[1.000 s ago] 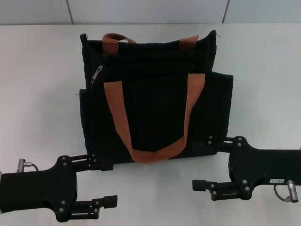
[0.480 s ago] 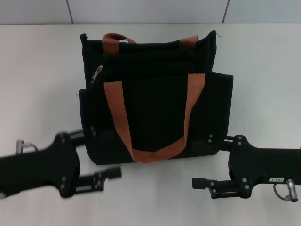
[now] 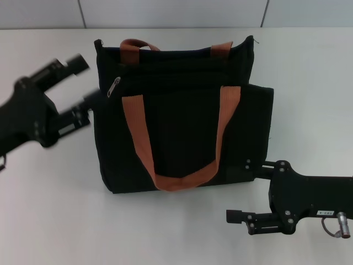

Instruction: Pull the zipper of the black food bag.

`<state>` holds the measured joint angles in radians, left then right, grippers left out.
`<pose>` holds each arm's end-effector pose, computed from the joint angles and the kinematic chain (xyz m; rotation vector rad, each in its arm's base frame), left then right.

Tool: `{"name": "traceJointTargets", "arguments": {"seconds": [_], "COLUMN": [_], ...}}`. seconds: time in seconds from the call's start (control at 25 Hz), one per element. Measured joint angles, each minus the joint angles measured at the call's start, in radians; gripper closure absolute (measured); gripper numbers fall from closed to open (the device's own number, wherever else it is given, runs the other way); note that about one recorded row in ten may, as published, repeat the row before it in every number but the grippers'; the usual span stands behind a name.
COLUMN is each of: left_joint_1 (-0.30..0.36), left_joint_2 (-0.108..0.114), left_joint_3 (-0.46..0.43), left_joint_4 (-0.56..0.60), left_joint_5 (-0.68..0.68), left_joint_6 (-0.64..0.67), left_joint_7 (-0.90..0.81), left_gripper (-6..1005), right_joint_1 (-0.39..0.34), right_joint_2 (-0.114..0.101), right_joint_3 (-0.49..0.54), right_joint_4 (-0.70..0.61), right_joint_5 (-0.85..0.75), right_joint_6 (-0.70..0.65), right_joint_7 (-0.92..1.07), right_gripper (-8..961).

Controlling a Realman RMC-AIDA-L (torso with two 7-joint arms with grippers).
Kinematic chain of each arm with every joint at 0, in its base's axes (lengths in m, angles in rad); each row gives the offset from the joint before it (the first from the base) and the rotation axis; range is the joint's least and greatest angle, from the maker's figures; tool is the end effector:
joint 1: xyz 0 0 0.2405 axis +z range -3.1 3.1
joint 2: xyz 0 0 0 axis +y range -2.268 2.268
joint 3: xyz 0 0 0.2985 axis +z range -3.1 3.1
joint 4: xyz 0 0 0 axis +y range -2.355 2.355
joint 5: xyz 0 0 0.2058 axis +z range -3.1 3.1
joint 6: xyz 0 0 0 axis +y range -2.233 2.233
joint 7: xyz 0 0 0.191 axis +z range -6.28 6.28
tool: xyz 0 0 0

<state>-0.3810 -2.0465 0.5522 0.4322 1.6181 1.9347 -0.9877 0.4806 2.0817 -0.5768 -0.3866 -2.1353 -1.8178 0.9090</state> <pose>-0.2647 0.2978 -0.0004 -2.3542 -0.2716 -1.3690 0.2726 0.2705 -0.0934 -2.9115 0.2919 0.9900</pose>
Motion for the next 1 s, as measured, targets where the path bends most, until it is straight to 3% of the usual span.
{"name": "traceJointTargets", "arguments": {"seconds": [0.24, 0.32, 0.6, 0.84, 1.0], "left_joint_1": [-0.023, -0.024, -0.056, -0.082, -0.098], "left_joint_2": [0.073, 0.084, 0.077, 0.055, 0.052], "left_joint_3": [0.009, 0.020, 0.029, 0.065, 0.087], "left_joint_4": [0.015, 0.033, 0.081, 0.085, 0.087], "left_joint_5": [0.017, 0.048, 0.233, 0.255, 0.256], "left_joint_6": [-0.223, -0.275, -0.307, -0.334, -0.368], "left_joint_7": [-0.095, -0.105, -0.127, -0.116, -0.113], "left_gripper": [259, 259, 258, 259, 259], "right_joint_1": [-0.001, -0.001, 0.003, 0.007, 0.009], "right_joint_2": [0.000, 0.000, 0.000, 0.000, 0.000], "right_joint_3": [0.000, 0.000, 0.000, 0.000, 0.001], "right_joint_4": [0.000, 0.000, 0.000, 0.000, 0.000], "right_joint_5": [0.000, 0.000, 0.000, 0.000, 0.001], "right_joint_6": [-0.004, -0.005, -0.007, -0.008, -0.009], "right_joint_7": [0.002, 0.002, 0.003, 0.005, 0.005], "right_gripper": [176, 176, 176, 177, 177]}}
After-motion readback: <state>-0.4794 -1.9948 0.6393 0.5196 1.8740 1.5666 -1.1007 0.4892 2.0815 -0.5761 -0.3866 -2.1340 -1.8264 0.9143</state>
